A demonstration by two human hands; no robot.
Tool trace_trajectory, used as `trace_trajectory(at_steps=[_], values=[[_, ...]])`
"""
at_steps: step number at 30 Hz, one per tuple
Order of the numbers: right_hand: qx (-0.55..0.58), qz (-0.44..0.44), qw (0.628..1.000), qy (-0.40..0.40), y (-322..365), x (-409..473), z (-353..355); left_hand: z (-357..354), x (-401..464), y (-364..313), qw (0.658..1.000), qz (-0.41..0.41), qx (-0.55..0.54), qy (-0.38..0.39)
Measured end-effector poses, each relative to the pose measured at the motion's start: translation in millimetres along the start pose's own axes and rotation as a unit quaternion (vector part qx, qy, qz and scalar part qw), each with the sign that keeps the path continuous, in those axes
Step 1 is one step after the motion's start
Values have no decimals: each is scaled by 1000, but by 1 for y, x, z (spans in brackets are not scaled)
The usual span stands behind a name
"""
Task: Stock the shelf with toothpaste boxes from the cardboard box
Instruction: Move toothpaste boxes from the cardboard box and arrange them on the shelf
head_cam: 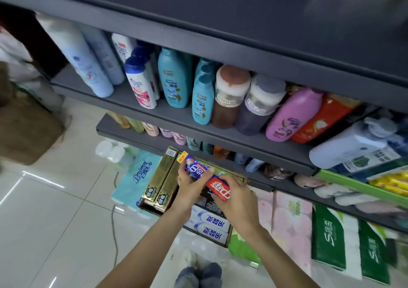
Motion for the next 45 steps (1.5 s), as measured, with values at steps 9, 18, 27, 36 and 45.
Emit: trace_trajectory(at_steps=[9, 18, 27, 36, 45], values=[[191, 229, 952, 65, 49, 7, 58, 18, -57, -74, 985, -47, -149, -68], [-200, 511, 818, -173, 107, 19, 167, 11, -130, -162, 882, -187, 392, 185], [-123, 400, 896, -150, 126, 49, 250, -14, -151, -297, 661, -476, 562, 147], [-140, 209, 905, -342, 159, 162, 318, 2, -71, -437, 524, -695, 487, -75], [-223, 84, 935, -262, 209, 304, 298, 39, 29, -473, 542, -550, 629, -90]])
Point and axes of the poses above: each hand's wrist, its own x-axis towards the middle knuckle, its own z-axis out of the back of the hand, y = z × x, the point moved 6 cm from there along x, towards the middle knuckle, and after that the axes turned 15 degrees about -x, right-handed, at the moved point
